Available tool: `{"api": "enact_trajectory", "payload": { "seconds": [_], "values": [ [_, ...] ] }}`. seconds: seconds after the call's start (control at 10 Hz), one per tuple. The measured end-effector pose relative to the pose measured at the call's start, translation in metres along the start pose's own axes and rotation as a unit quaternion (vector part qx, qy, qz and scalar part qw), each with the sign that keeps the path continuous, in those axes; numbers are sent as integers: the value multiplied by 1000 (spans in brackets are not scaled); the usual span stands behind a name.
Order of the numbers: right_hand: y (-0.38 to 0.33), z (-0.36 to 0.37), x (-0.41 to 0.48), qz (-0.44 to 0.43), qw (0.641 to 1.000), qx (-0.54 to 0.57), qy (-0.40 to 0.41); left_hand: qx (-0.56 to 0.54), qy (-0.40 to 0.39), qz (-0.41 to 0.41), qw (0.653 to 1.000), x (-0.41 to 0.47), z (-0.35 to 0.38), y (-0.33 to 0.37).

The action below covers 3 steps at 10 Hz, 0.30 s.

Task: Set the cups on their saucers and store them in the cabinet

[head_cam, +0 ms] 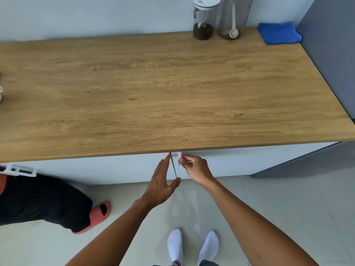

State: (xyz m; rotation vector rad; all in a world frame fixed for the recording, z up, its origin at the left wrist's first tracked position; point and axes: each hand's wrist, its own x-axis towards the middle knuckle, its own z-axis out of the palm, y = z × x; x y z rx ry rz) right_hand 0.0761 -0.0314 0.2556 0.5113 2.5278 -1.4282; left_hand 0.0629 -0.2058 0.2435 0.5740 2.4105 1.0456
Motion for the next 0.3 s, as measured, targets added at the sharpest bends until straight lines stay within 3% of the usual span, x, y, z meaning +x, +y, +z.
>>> {"api": "enact_trajectory", "payload": {
  "seconds": [0.3],
  "values": [
    [9,-4,-13,25,998,31,-41,1,-7,-8,1000,-6,2,-1]
  ]
}}
